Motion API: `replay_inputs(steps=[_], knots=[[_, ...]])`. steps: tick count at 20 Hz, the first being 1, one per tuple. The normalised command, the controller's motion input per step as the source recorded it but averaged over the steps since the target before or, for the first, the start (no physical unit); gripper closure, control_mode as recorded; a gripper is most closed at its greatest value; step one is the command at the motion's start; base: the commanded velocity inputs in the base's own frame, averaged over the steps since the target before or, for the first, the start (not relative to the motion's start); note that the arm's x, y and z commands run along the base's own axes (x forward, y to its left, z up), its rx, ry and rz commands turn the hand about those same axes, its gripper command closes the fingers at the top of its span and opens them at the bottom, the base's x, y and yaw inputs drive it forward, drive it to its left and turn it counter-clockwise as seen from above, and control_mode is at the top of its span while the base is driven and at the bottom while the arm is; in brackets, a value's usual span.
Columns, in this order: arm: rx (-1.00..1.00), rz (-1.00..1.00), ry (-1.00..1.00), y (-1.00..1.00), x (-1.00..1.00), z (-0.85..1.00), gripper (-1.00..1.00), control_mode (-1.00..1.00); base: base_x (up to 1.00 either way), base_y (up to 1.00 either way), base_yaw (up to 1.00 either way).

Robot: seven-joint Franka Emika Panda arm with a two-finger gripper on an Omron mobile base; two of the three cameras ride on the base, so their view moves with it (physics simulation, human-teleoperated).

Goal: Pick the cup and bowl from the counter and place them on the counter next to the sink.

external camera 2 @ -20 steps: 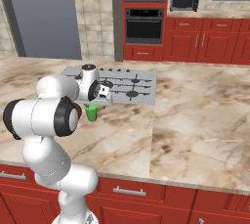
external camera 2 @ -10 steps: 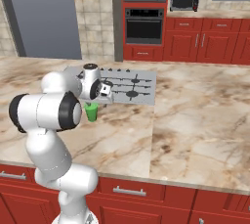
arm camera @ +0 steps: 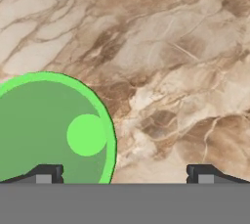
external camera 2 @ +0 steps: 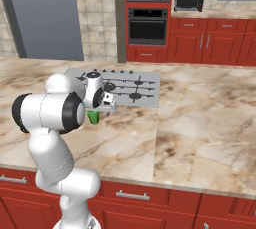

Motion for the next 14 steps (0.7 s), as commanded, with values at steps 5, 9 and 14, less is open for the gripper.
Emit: replay_inputs(steps=[5,9,14], knots=[[0.00,0.00,0.00,0.00,0.00,-0.17,-1.00,-1.00,0.00,0.00,0.00],[0.00,0.00,0.00,0.00,0.00,0.00,-1.00,-1.00,0.00,0.00,0.00],[0.00,0.00,0.00,0.00,0.00,0.00,1.00,-1.00,0.00,0.00,0.00]])
